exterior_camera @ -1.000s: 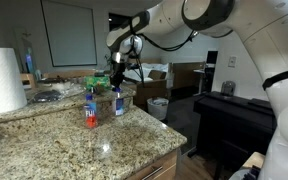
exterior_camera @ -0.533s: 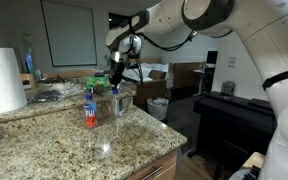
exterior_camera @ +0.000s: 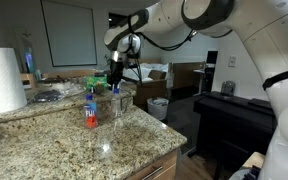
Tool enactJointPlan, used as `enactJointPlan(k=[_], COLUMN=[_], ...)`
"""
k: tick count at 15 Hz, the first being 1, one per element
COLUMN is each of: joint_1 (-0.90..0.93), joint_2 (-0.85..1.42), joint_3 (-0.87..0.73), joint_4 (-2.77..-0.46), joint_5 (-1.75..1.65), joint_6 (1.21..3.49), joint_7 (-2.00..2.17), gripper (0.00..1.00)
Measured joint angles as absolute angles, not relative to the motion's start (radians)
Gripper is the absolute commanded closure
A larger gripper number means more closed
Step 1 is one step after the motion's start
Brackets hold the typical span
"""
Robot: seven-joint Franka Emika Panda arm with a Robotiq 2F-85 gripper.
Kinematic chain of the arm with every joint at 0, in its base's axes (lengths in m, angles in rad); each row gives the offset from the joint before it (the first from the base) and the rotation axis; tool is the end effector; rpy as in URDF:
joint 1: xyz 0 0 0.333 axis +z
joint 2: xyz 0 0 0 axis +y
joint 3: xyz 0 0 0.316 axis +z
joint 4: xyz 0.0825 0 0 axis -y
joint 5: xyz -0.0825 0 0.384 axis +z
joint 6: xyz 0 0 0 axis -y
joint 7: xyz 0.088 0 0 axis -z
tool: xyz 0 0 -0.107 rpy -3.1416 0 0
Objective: Put all the water bottles into the plastic bag
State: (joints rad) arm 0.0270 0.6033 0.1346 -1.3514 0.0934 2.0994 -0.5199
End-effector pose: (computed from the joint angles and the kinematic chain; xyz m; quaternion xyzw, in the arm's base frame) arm 0.7295 0.1015 0.3894 -0.9481 -0.2990 -0.0873 0.0645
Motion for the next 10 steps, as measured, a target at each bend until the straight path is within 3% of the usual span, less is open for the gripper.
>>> enactJointPlan(k=[2, 5, 6, 10], joint_1=[0.027, 0.027, 0.027, 0.027], joint_2=[0.603, 0.603, 0.603, 0.603], joint_3=[0.133, 0.130, 0.129, 0.129], joint_4=[-1.352, -1.352, -1.352, -1.352], joint_5=[0.093, 0.093, 0.093, 0.093], joint_6=[2.091, 2.067, 2.056, 2.004], joint_7=[-0.520, -0.520, -0.520, -0.519], gripper=[0.00, 0.00, 0.17, 0.43])
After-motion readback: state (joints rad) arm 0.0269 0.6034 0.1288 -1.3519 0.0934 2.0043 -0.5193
